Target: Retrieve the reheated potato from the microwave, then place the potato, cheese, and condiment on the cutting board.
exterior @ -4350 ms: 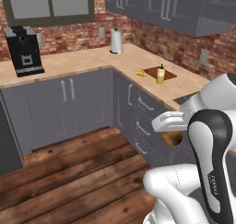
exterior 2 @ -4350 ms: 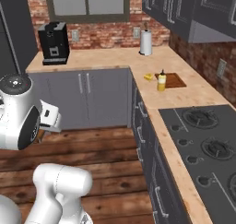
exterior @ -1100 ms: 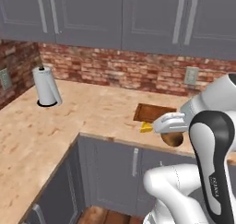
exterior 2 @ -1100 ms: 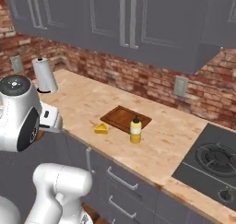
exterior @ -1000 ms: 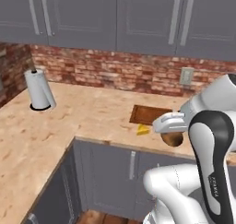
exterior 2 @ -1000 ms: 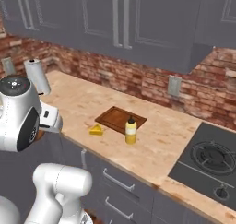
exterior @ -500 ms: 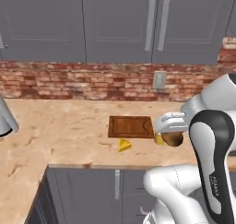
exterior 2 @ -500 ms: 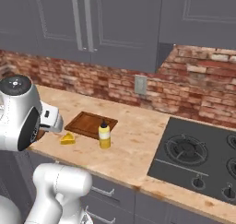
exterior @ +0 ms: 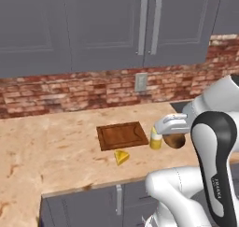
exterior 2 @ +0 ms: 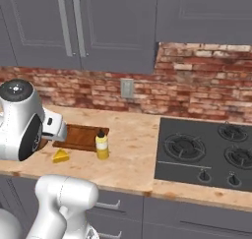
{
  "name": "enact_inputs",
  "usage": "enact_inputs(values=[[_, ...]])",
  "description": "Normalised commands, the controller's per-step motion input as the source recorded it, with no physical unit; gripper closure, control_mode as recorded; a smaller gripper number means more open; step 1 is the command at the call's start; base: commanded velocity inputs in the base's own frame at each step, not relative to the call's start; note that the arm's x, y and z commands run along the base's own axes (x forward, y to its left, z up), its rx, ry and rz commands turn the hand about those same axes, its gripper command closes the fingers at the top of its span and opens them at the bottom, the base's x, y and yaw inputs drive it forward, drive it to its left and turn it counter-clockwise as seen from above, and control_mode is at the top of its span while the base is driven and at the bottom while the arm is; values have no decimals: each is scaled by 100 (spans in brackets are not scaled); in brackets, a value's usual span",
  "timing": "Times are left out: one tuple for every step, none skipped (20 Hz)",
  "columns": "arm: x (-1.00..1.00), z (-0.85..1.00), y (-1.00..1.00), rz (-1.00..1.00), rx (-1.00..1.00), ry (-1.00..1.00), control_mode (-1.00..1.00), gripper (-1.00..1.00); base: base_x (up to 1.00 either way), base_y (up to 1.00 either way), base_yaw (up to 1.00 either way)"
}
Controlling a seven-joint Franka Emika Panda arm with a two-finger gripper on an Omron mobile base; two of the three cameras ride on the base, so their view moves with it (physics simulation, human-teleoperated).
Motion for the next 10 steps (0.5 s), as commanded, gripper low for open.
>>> enact_inputs(values=[[0, 0, 0, 0, 0, 0, 100, 100, 33, 38, -35], [0, 0, 0, 0, 0, 0, 100, 100, 38, 32, -34], [0, 0, 0, 0, 0, 0, 100, 100, 30, 28, -28], [0, 0, 0, 0, 0, 0, 100, 100, 24, 29, -25], [0, 0, 0, 0, 0, 0, 100, 100, 11, 33, -18], [0, 0, 0, 0, 0, 0, 100, 100, 8, 43, -17], [0, 0, 0, 0, 0, 0, 100, 100, 4, 44, -15], [0, 0, 0, 0, 0, 0, 100, 100, 0, 51, -15], [0, 0, 0, 0, 0, 0, 100, 100, 1, 49, -14], [0, 0, 0, 0, 0, 0, 100, 100, 1, 41, -11]])
